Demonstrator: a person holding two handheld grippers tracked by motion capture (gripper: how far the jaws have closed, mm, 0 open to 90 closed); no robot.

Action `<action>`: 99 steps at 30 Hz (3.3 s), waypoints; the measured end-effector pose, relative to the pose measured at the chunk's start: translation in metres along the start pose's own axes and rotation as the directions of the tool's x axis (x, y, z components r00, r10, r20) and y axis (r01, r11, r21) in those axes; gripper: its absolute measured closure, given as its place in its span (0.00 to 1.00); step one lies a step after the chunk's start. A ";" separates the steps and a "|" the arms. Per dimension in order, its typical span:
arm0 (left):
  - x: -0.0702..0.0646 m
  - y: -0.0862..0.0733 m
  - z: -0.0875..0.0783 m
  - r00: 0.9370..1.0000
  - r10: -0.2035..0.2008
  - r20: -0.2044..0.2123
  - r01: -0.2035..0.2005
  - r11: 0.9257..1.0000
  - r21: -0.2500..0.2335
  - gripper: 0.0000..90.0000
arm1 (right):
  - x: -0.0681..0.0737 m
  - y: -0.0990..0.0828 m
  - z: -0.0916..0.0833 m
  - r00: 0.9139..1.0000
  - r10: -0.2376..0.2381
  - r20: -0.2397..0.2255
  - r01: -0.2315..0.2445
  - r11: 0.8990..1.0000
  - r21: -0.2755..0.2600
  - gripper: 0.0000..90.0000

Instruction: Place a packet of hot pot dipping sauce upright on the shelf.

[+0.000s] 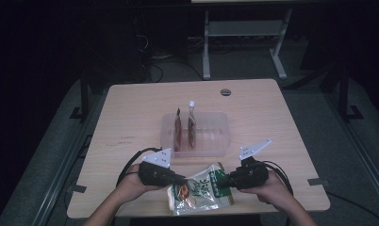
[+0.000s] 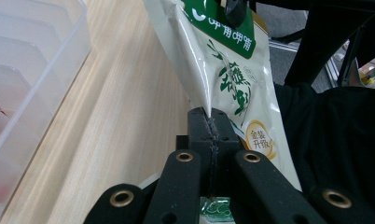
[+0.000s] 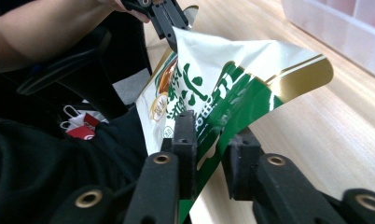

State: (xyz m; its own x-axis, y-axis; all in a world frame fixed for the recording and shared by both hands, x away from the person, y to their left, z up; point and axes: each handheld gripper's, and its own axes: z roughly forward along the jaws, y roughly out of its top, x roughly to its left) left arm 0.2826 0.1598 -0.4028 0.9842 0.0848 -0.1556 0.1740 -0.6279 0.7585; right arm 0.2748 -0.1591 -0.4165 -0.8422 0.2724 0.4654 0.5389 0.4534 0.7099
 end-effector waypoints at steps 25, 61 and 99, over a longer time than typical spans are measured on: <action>0.013 -0.005 -0.010 0.990 -0.069 -0.121 0.061 0.996 -0.065 0.67 | 0.006 0.013 -0.004 0.992 -0.054 -0.114 0.039 0.991 -0.131 1.00; 0.008 -0.035 -0.017 0.975 -0.100 -0.201 0.106 0.994 0.019 0.29 | 0.015 0.080 -0.055 0.986 -0.166 0.017 0.160 0.912 -0.378 1.00; 0.014 -0.043 -0.012 0.968 -0.131 -0.214 0.147 0.987 0.059 0.19 | -0.074 0.102 -0.025 0.992 0.009 0.126 0.030 0.952 -0.305 0.98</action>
State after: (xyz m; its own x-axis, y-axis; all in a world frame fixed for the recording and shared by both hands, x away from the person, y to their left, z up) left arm 0.2888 0.1974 -0.4300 0.9370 0.3298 -0.1150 0.3145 -0.6534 0.6886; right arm 0.3930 -0.1540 -0.3652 -0.8328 0.3810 0.4015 0.4930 0.1806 0.8511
